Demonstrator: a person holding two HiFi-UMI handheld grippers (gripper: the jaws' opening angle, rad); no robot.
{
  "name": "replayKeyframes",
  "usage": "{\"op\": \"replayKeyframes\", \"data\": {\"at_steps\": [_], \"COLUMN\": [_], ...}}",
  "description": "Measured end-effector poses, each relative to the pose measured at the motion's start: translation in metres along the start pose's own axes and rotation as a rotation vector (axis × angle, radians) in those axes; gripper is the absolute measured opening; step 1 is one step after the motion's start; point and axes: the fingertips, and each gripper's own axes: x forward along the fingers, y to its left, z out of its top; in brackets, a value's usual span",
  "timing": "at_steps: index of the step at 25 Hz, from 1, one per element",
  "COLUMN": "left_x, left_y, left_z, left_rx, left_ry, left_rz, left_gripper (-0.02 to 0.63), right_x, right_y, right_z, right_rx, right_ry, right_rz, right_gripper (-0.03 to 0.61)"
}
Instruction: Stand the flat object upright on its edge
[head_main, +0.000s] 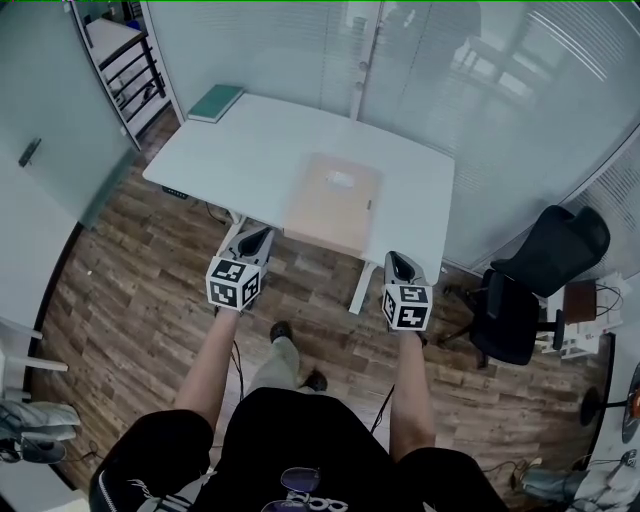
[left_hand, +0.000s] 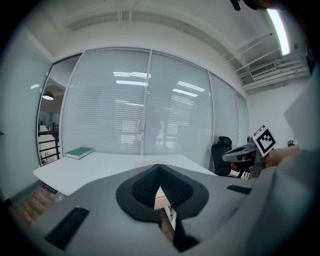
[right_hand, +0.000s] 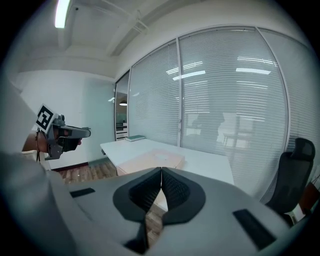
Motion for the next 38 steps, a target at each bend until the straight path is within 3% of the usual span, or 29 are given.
{"op": "replayKeyframes", "data": {"at_steps": [15,25,28,31,33,34,36,38], "left_x": [0.099,0.159,0.172,0.185,0.194,0.199,0.207,0.213], "left_y": [0.045,0.068,0.074,0.073,0.073,0.074,0.076,0.081], "left_z": [0.01,-0.01,-0.022,-0.03,-0.035,-0.039,-0.047,-0.053], "left_rx": [-0.02,-0.045,-0.071,-0.132,-0.154,-0.157,-0.162,-0.179], "left_ry": [0.022,0.135,0.184,0.21,0.233,0.249,0.278,0.297], "left_rz": [-0.044,-0.081,-0.092,-0.158,-0.195,-0.209,-0.228,-0.242], "left_gripper": [0.02,0.021,0.021,0.022,0.052,0.109,0.179,0.212], "right_x": [0.082,0.132,0.145,0.16,0.169,0.174,0.183,0.194], "right_y": [-0.043,-0.06,-0.061,-0.061,-0.061,-0.061,-0.058,-0.053], "right_z": [0.024,0.02,0.015,0.008,0.003,0.001,-0.003,-0.008], "right_rx": [0.031,0.126,0.16,0.174,0.19,0.2,0.231,0.266], "right_ry": [0.027,0.059,0.083,0.128,0.149,0.156,0.174,0.197], "right_rz": [-0.016,0.036,0.061,0.077,0.082,0.085,0.099,0.118], "right_gripper": [0.021,0.023,0.023,0.025,0.025,0.026,0.06,0.203]}}
